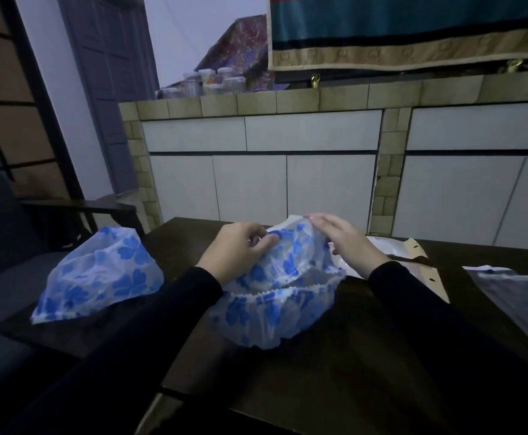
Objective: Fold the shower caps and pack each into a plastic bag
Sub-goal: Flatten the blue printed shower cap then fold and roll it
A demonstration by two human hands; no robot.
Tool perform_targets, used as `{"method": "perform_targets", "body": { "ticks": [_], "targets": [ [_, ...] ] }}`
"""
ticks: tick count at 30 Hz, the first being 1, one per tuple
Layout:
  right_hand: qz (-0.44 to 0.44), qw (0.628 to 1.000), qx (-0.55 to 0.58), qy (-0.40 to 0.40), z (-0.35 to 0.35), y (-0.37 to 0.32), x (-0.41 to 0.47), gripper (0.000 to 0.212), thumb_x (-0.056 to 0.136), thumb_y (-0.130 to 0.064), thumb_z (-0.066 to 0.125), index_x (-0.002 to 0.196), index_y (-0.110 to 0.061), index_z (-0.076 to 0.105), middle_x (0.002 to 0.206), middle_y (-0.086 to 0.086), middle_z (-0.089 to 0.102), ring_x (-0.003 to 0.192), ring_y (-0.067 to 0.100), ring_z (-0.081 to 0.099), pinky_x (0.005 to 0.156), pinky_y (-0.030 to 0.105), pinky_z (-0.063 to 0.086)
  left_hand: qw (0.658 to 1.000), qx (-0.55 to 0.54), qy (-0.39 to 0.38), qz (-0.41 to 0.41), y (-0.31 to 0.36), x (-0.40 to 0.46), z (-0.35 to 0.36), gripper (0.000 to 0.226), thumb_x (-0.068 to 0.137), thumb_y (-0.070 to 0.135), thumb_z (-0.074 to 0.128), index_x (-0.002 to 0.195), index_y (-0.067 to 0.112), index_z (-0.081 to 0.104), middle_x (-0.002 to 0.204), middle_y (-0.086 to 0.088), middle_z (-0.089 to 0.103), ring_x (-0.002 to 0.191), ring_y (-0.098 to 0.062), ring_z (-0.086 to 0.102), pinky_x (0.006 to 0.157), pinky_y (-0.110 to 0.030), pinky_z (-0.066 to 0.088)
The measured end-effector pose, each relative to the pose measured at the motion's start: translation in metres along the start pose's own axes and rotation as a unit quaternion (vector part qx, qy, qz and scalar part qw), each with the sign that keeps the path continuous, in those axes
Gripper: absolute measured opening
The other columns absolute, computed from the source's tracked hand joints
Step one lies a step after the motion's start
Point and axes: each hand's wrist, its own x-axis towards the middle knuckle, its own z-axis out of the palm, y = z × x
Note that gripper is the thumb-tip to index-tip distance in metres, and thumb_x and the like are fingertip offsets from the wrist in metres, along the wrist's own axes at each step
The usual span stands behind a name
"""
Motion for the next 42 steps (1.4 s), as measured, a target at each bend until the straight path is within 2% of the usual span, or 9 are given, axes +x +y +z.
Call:
{"method": "perform_targets", "body": {
  "ticks": [3,7,14,20,24,31,34,37,42],
  "targets": [
    [-0.038,0.997,-0.051,0.033,0.014,0.01,0.017,0.035,0.094,-0.041,0.056,0.098,-0.01,0.07,0.104,0.016,0.07,0.093,0.03,0.066,0.09,0.041,0.05,0.995,-0.067,-0.058,-0.04,-0.014,0.006,-0.003,0.04,0.078,0.061,0.066,0.086,0.022,0.071,0.081,0.009,0.068,0.076,-0.004,0.062,0.063,-0.017,0.043],
    [-0.058,0.991,-0.026,0.116,0.022,0.029,0.029,0.025,0.096,-0.034,0.055,0.08,-0.02,0.068,0.084,0.005,0.068,0.077,0.017,0.059,0.073,0.032,0.047,0.977,-0.133,-0.143,-0.088,-0.051,0.013,-0.002,0.066,0.057,0.069,0.077,0.078,0.007,0.072,0.065,0.006,0.059,0.06,-0.006,0.054,0.059,-0.025,0.04],
    [-0.014,0.977,-0.124,0.174,0.021,0.061,0.039,0.034,0.097,-0.03,0.053,0.073,-0.009,0.065,0.078,0.01,0.068,0.079,0.024,0.061,0.066,0.027,0.041,0.99,-0.062,0.034,-0.123,-0.091,0.024,0.015,0.061,0.083,0.06,0.062,0.067,0.001,0.059,0.058,-0.003,0.053,0.055,-0.014,0.049,0.055,-0.031,0.039],
    [0.006,0.986,-0.089,0.139,0.01,0.069,0.038,0.02,0.093,-0.03,0.058,0.076,-0.021,0.062,0.071,-0.006,0.062,0.068,0.014,0.056,0.063,0.024,0.043,0.936,-0.306,-0.112,-0.134,-0.084,0.014,0.006,0.033,0.079,0.036,0.073,0.093,0.006,0.072,0.09,-0.01,0.074,0.08,-0.018,0.069,0.074,-0.032,0.056],
    [0.036,0.964,-0.254,0.076,0.004,0.061,0.028,0.021,0.089,-0.029,0.064,0.07,-0.023,0.061,0.06,-0.011,0.052,0.063,0.009,0.049,0.056,0.018,0.035,0.991,-0.026,-0.059,-0.121,-0.097,0.012,0.015,0.045,0.082,0.051,0.068,0.075,0.007,0.071,0.074,-0.009,0.072,0.065,-0.011,0.059,0.063,-0.03,0.046],
    [-0.115,0.911,-0.347,0.191,0.034,0.031,-0.006,0.03,0.094,-0.041,0.047,0.107,-0.02,0.065,0.101,-0.002,0.059,0.098,0.022,0.053,0.084,0.036,0.043,0.994,0.082,-0.023,-0.068,-0.079,0.001,-0.007,0.022,0.087,0.046,0.062,0.098,0.028,0.066,0.088,0.015,0.063,0.084,-0.007,0.06,0.069,-0.022,0.042],
    [-0.077,0.93,-0.344,0.109,0.056,0.024,-0.028,0.047,0.096,-0.051,0.033,0.121,-0.021,0.058,0.11,0.001,0.055,0.105,0.019,0.051,0.092,0.038,0.044,0.994,0.025,-0.085,-0.058,-0.064,-0.012,-0.016,0.047,0.083,0.065,0.052,0.107,0.029,0.068,0.091,0.019,0.067,0.082,0.006,0.06,0.066,-0.012,0.043],
    [-0.007,0.946,-0.323,0.033,0.071,0.035,-0.042,0.066,0.091,-0.064,0.019,0.141,-0.027,0.041,0.138,0.0,0.043,0.127,0.017,0.042,0.106,0.041,0.037,0.989,0.027,-0.14,-0.044,-0.047,-0.031,-0.01,0.094,0.068,0.093,0.027,0.136,0.033,0.051,0.132,0.015,0.058,0.117,-0.004,0.053,0.101,-0.035,0.043],
    [0.021,0.934,-0.352,-0.063,0.07,0.052,-0.049,0.089,0.075,-0.077,0.005,0.146,-0.031,0.032,0.15,-0.001,0.033,0.139,0.015,0.027,0.114,0.043,0.026,0.962,0.087,-0.258,-0.006,-0.054,-0.057,0.005,0.097,0.062,0.091,0.01,0.149,0.048,0.01,0.156,0.015,0.024,0.14,-0.009,0.023,0.112,-0.051,0.021]
  ]
}}
